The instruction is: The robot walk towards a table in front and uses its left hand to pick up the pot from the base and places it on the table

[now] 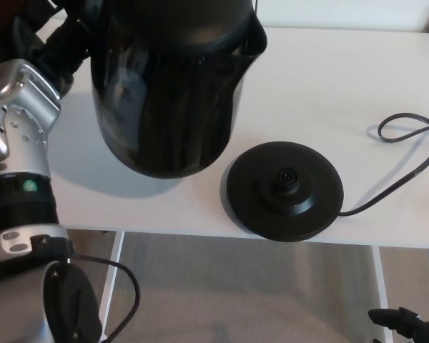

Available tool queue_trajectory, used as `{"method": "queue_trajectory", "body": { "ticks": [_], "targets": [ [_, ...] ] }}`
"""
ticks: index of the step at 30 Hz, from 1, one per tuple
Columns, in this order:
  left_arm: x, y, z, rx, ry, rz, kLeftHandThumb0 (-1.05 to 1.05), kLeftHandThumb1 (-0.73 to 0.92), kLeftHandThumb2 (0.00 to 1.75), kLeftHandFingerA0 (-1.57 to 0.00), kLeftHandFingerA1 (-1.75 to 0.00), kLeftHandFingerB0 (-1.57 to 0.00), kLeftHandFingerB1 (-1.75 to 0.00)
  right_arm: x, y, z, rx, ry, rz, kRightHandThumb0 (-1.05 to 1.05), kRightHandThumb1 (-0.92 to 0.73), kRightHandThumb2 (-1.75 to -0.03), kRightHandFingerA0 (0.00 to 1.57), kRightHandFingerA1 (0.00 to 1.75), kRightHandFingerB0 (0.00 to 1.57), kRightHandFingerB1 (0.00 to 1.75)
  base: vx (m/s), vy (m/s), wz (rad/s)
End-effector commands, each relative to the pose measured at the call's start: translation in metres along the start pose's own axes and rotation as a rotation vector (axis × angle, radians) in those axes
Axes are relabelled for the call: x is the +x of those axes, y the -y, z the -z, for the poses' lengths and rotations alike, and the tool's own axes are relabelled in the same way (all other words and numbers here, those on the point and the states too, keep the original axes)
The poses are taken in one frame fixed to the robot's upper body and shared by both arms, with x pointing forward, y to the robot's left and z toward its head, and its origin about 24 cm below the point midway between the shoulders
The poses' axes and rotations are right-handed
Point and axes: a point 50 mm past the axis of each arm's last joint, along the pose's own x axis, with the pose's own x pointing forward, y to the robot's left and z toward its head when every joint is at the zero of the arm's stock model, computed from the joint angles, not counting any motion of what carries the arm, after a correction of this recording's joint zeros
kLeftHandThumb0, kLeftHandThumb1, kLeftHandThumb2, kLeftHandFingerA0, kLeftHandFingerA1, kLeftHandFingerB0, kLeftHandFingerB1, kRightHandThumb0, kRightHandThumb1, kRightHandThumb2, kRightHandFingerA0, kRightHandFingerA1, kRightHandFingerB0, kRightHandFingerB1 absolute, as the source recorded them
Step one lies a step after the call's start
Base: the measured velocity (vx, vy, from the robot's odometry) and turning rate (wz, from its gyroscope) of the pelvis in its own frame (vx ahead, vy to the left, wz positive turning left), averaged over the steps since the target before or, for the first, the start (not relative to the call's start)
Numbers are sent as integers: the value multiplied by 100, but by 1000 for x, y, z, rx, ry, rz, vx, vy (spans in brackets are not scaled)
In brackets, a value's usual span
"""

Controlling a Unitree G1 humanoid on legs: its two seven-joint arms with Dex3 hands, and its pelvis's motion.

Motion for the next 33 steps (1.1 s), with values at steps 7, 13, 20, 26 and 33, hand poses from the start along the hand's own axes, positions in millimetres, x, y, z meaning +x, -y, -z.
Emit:
{"method": "queue_trajectory", "body": {
  "ticks": [7,13,20,26,33],
  "targets": [
    [4,-16,-1,39,75,-64,-10,75,72,-84,-174,-62,-133,-1,2,0,9,7,0,-32,-61,-95,55,70,32,56,0,0,0],
    [5,-26,14,113,57,-108,-4,63,87,-85,-171,-63,-137,-1,1,-1,7,11,-1,-32,-80,-63,55,60,40,46,0,0,0],
    [4,-27,24,159,58,-119,-9,63,89,-80,-168,-63,-131,1,2,-5,0,22,-2,-31,-79,-63,55,61,42,47,0,0,0],
    [2,-26,30,188,42,-128,-10,74,73,-74,-175,-57,-125,1,1,-5,9,25,-3,-31,-79,-63,56,64,43,47,0,0,0],
    [2,-28,39,157,33,-4,-53,42,75,0,-14,0,-17,1,1,-7,0,33,-5,-31,-79,-63,55,63,41,47,0,0,0]
  ]
}}
